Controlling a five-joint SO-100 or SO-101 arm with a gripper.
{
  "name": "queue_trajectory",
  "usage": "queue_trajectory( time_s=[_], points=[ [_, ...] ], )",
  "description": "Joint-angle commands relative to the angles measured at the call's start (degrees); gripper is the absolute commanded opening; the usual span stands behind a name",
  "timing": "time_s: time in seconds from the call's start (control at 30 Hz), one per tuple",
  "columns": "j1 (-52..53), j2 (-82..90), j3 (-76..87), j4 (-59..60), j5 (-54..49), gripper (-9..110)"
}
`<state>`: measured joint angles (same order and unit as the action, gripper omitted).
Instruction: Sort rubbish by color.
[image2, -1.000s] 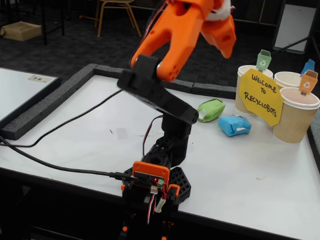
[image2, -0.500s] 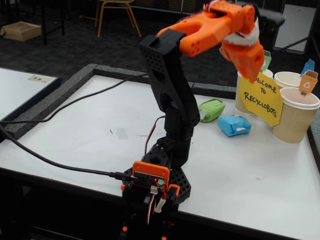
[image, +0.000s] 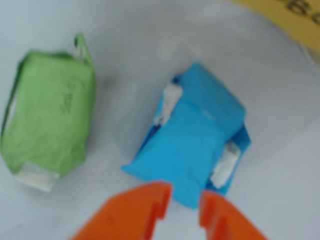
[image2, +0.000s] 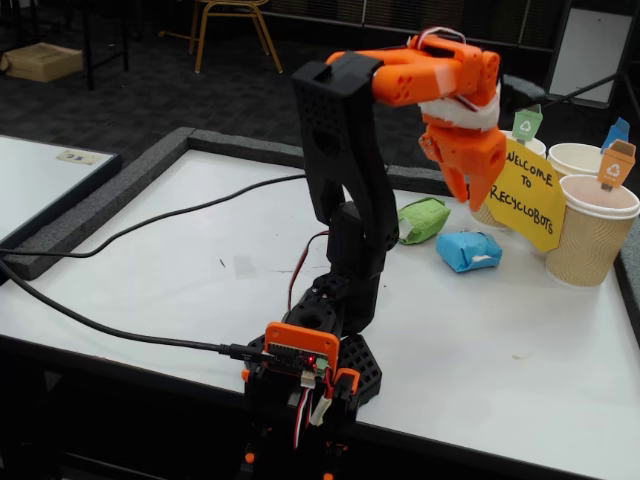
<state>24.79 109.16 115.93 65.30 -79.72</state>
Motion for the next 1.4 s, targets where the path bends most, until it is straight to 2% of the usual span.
queue_trajectory(
  time_s=[0.0,0.37,0.83,0.9,0.97,1.0,1.37],
  points=[
    [-0.5,-1.1,-1.8,-5.5,0.7,0],
    [0.0,-8.5,-0.6,-14.6,6.6,0],
    [-1.1,-14.9,-3.3,-11.8,13.9,1],
    [-1.3,-15.4,-3.9,-11.8,14.5,3],
    [-1.7,-15.6,-4.0,-11.5,14.7,15],
    [-1.8,-15.9,-4.1,-11.3,14.7,18],
    [-2.6,-20.2,-8.9,-7.6,14.7,17]
  ],
)
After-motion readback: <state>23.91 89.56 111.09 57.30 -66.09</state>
